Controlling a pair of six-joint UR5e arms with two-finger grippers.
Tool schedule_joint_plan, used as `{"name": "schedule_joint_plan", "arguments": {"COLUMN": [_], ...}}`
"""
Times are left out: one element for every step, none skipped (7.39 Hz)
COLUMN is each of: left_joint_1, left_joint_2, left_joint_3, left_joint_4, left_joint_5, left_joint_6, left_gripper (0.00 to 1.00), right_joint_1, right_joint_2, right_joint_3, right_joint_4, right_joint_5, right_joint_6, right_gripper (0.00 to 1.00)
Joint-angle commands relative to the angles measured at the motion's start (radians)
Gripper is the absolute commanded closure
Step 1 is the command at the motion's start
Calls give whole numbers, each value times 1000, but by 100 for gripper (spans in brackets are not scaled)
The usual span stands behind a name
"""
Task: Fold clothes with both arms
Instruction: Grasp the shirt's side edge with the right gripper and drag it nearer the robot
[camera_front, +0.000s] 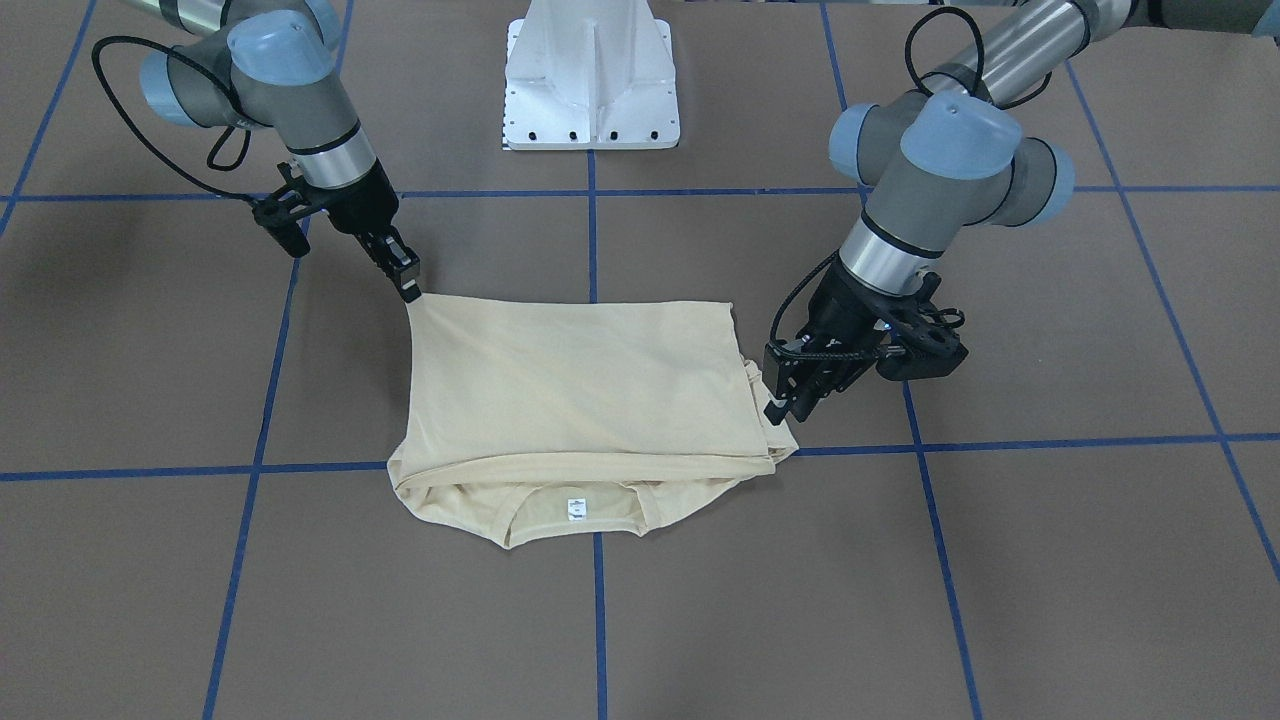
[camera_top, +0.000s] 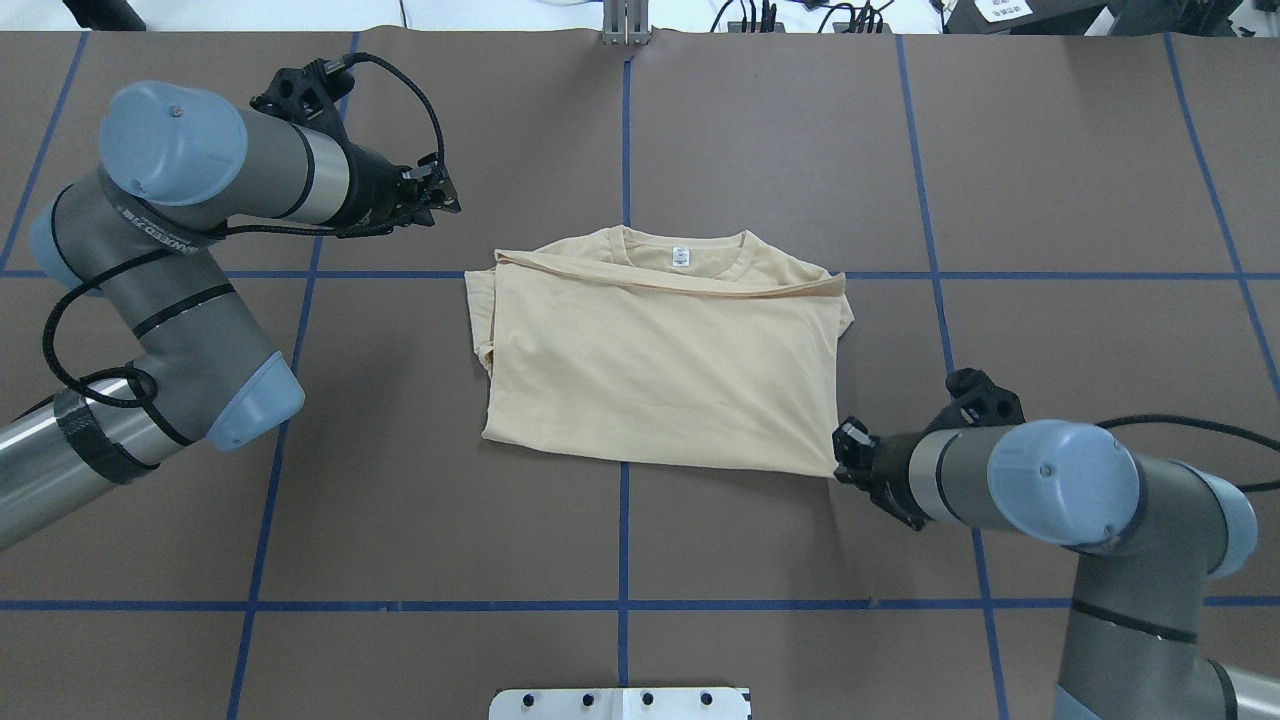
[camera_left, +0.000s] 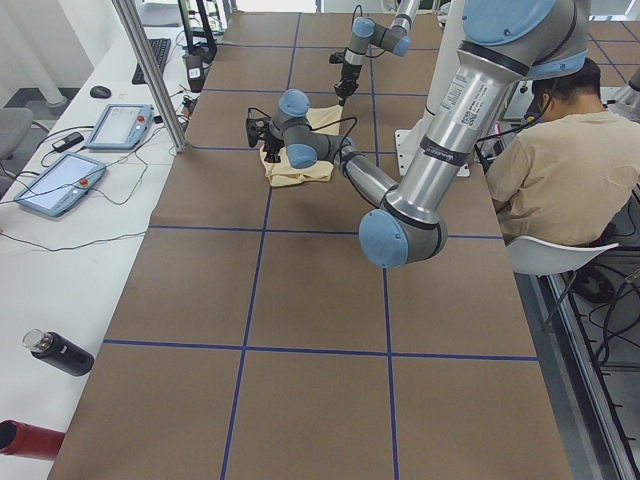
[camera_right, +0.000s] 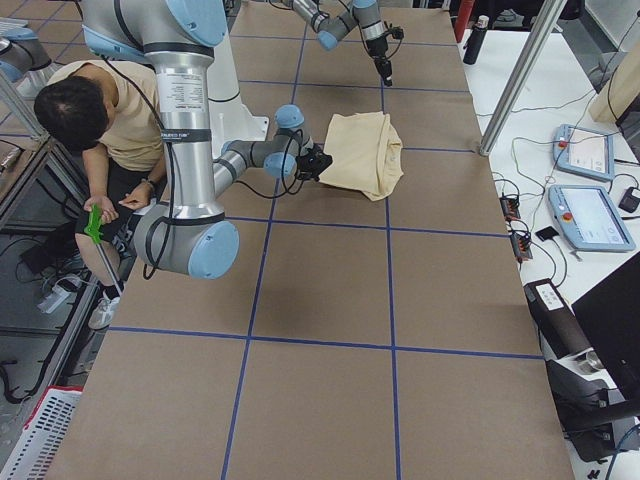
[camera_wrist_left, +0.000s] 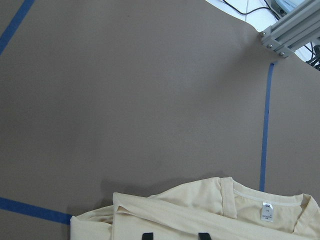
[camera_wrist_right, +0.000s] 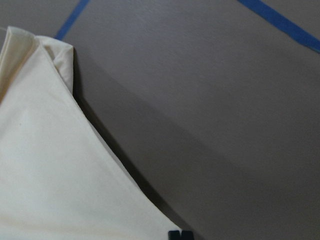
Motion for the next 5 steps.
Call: {"name": "schedule_joint_plan", "arguments": {"left_joint_1": [2, 3, 19, 57, 103], "left_joint_2": [19, 21, 19, 21, 37], "left_joint_3": [-57, -95, -121, -121, -124], "left_joint_4": [26, 61, 66, 66, 66], "left_joint_5": [-6, -34, -55, -48, -20], "left_joint_6": [-2, -4, -94, -126, -184], "left_gripper": [59, 58, 57, 56, 54], "right_joint_1": [-208, -280, -369, -399, -402], "right_joint_2": [-83, -85, -85, -98, -101], "right_joint_3": [136, 179, 180, 181, 190], "right_joint_4": [-76, -118, -123, -123, -123], "right_joint_5": [21, 36, 14, -38, -40], "right_joint_6": [67, 103, 155, 225, 233], "right_gripper": [100, 88, 41, 0, 0]}}
